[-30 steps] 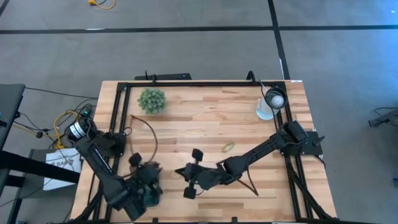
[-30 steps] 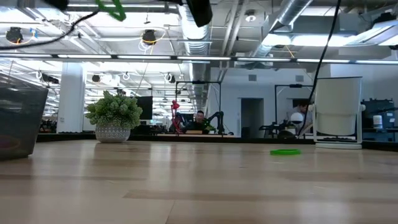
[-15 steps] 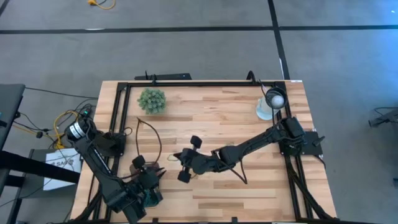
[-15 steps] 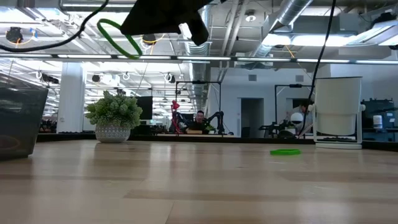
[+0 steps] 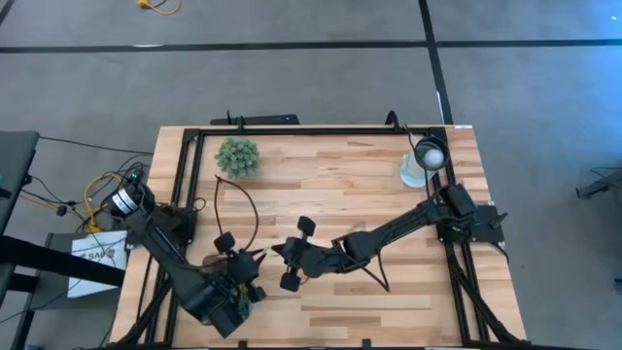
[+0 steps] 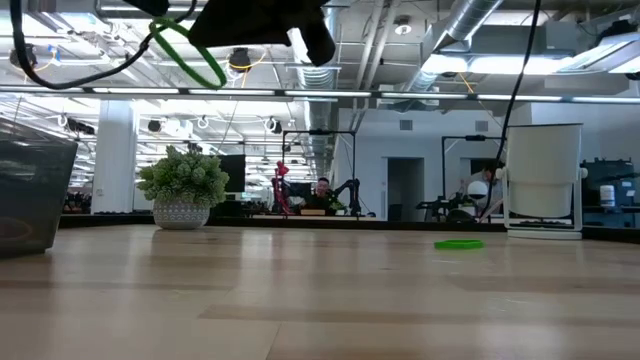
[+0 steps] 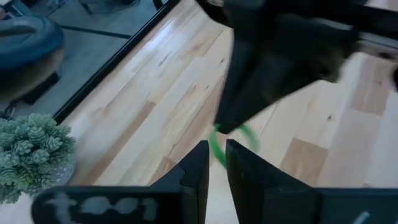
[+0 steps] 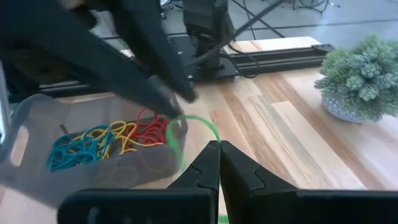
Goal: Pick and place items into bin
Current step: Put the green rubber band into the black bin
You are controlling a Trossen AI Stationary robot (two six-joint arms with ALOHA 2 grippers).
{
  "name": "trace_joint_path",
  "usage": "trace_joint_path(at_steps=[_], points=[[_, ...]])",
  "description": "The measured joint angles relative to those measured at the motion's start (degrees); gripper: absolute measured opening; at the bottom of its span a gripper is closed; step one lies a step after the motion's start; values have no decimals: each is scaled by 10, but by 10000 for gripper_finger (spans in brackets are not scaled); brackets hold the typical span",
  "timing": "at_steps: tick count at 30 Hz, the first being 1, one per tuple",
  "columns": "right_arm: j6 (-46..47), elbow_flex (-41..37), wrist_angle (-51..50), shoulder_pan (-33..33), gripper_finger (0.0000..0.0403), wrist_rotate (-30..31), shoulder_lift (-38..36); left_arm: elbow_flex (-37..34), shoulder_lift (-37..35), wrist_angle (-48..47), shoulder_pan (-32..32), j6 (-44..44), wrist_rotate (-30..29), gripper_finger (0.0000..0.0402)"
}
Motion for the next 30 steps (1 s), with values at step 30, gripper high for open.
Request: trace_joint_path(at_steps=[30], points=[[-32,0,40,18,0,3,-1,0,0,2,22,26,34,13]])
